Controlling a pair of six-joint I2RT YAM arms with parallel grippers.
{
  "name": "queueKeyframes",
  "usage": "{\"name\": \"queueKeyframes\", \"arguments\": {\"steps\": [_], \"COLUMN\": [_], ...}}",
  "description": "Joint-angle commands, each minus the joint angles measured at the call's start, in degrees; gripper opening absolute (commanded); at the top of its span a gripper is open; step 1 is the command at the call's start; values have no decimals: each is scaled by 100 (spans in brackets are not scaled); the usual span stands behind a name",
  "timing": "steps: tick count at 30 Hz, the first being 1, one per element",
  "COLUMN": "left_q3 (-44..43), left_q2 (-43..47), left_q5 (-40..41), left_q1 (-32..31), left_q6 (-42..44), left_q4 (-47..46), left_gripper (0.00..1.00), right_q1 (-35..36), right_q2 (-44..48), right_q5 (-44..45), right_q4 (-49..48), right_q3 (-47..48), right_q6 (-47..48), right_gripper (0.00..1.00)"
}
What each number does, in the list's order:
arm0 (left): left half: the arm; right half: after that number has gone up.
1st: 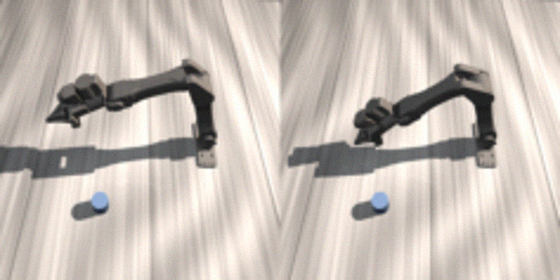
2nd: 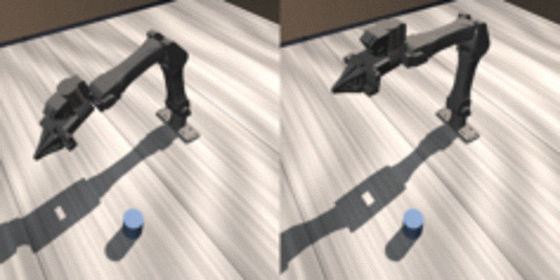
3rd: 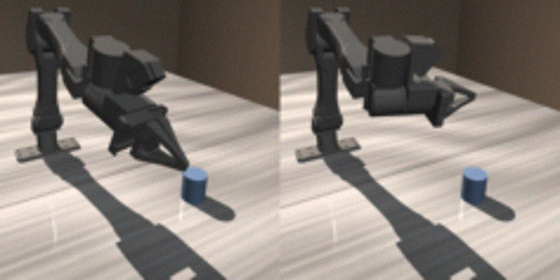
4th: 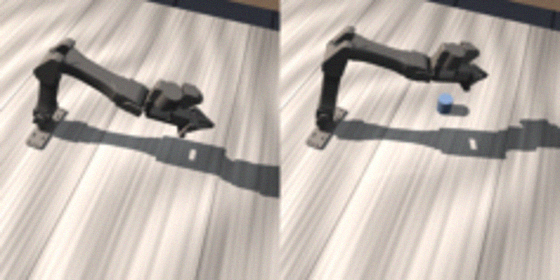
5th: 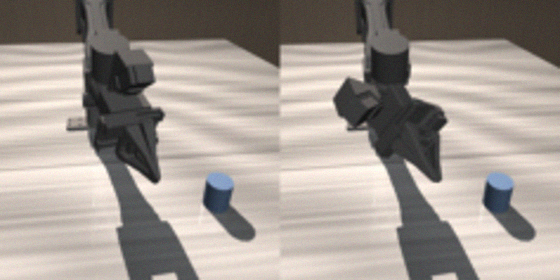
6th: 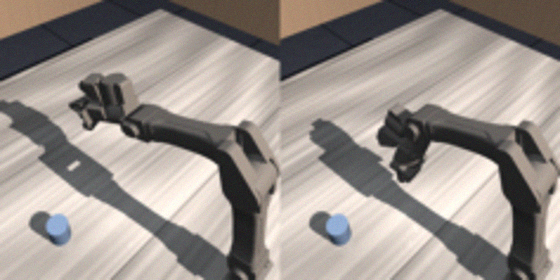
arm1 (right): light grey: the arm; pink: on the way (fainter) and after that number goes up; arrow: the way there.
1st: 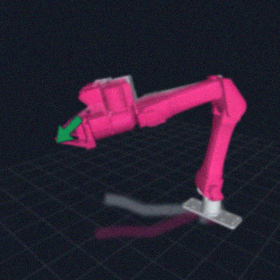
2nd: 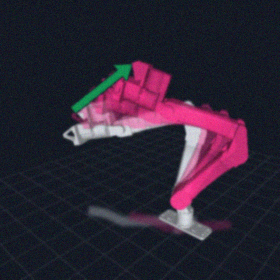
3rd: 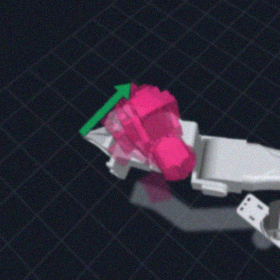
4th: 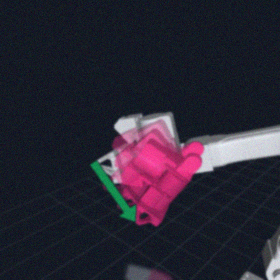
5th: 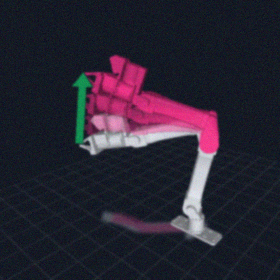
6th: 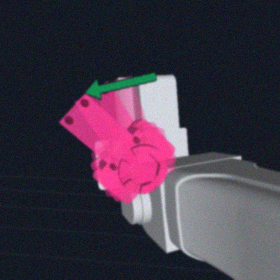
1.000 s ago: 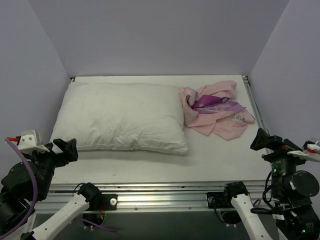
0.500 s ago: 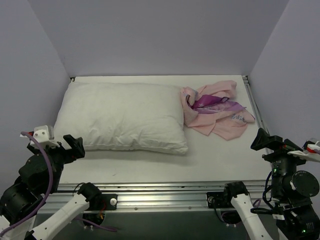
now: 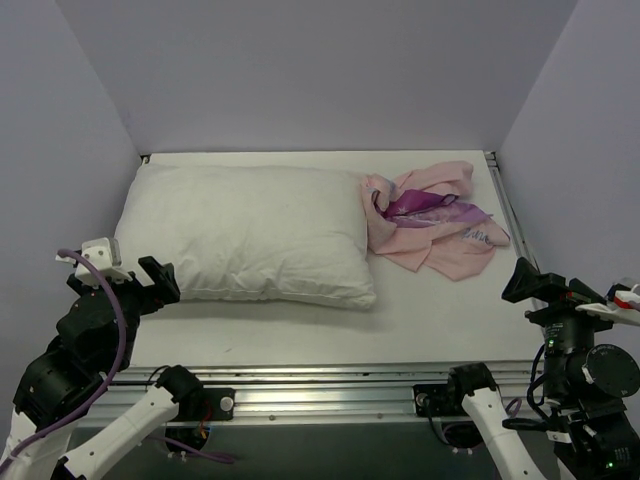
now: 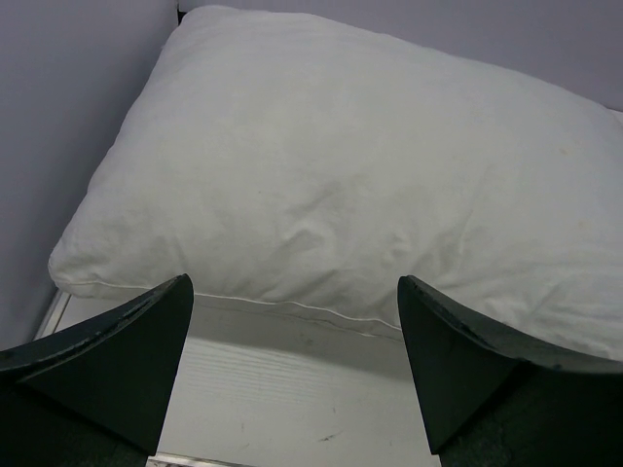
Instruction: Remove the pillowcase from the pillow
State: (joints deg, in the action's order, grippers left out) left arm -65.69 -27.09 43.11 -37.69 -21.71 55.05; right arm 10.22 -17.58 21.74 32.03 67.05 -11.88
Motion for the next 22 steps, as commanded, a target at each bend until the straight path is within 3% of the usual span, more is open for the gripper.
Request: {"name": "queueKeyframes", "arguments": {"steps": [1, 22], "left_q3": [-111, -58], "left_q2": [-103, -349], "left_q5": [57, -84], "left_q1": [34, 34], "left_q6": [18, 71], "left_q4": [-214, -301], "left_gripper": [94, 94], "right_q1": [50, 130], "right_q2": [53, 62], "right_q5": [191, 322], "right_q4": [-188, -171], "right_q3": [124, 177], "right_q6": [98, 98], "right_gripper": [100, 100]}}
